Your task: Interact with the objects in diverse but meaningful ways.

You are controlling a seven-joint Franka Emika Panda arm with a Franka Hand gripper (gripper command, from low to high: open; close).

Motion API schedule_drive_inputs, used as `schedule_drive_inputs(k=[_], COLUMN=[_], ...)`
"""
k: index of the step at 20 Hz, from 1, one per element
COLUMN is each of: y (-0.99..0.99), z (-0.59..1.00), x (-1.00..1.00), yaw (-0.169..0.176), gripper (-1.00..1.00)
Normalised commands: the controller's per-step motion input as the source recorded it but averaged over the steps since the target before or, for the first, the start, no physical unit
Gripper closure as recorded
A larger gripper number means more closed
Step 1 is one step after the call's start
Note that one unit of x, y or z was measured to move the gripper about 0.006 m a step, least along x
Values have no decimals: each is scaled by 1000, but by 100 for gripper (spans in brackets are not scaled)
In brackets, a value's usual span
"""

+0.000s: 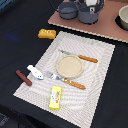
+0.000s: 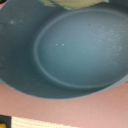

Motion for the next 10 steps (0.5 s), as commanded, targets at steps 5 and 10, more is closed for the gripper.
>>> schedule_drive_inputs(k=[5, 10], y=[-785, -766], z=[247, 110], x=[-351, -369], yaw=[-13, -13], gripper=[-100, -100])
